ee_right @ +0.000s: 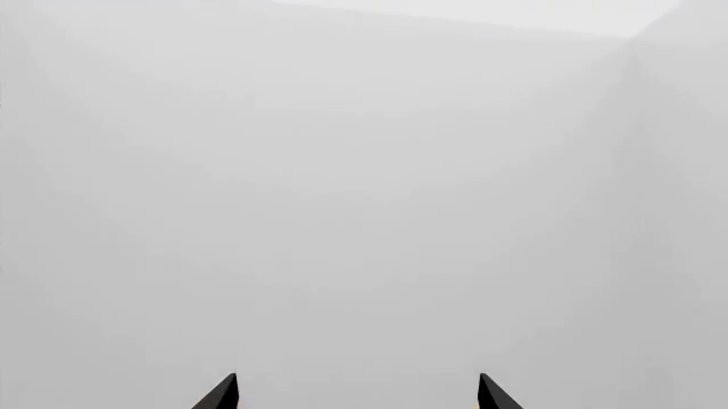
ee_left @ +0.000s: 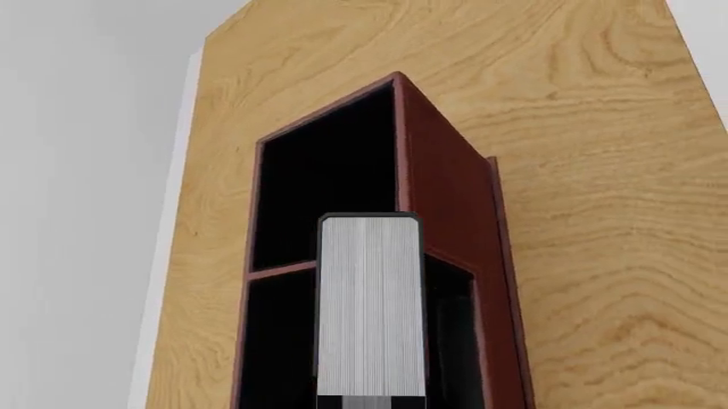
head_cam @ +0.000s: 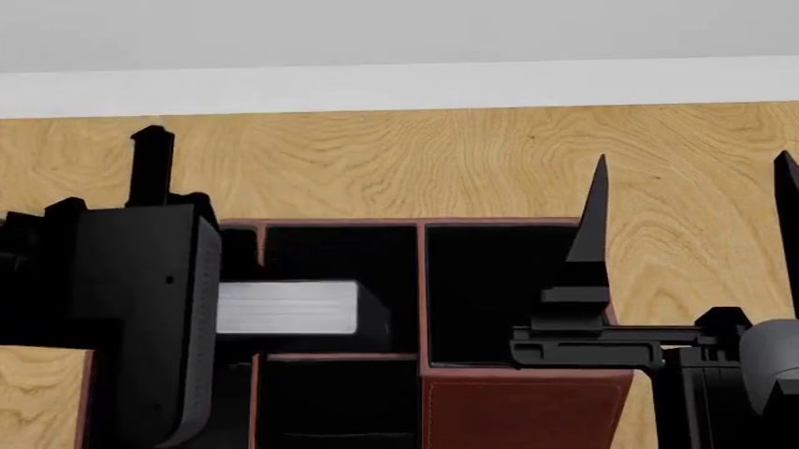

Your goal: Pick up the book and place it in the back compartment of the caddy.

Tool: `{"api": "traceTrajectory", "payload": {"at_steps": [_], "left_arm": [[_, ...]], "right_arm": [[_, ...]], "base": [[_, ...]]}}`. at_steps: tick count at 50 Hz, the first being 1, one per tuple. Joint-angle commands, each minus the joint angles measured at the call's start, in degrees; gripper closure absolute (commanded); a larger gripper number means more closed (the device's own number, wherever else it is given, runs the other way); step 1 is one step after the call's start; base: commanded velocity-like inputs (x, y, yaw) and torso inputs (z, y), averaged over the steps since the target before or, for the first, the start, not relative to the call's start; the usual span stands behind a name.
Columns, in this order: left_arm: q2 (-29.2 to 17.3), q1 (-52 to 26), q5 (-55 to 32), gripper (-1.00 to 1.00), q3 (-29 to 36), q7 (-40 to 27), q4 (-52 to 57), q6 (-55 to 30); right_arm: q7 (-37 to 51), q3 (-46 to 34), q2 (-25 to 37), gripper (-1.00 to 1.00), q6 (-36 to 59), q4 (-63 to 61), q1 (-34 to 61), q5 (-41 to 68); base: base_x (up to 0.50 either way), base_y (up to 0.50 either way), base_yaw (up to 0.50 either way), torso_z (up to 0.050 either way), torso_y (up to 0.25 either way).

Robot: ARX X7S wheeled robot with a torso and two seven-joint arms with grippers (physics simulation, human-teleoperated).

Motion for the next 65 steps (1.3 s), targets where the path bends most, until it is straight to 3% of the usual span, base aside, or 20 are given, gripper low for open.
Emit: {"api": "traceTrajectory", "payload": {"at_steps": [1, 46, 65], "left_arm": [[1.2, -1.0, 0.7, 1.0, 0.1, -1.7, 1.0, -1.9], [3.3, -0.8, 3.5, 1.0, 7.2, -5.1, 0.8, -4.5], [3.6, 0.8, 3.3, 1.0, 7.4, -6.5, 0.6, -4.1]], "right_arm": [[-1.2, -0.2, -0.2, -1.0, -2.2, 1.7, -0.6, -0.5], [-4.0, -0.1, -1.0, -1.0, -8.2, 5.2, -2.4, -1.0], [-4.7, -0.3, -1.3, -1.0, -9.8, 6.2, -3.0, -1.0]], "base": [[0.0, 0.0, 0.0, 0.0, 0.0], [0.0, 0.0, 0.0, 0.0, 0.001], [0.0, 0.0, 0.0, 0.0, 0.001]]}}
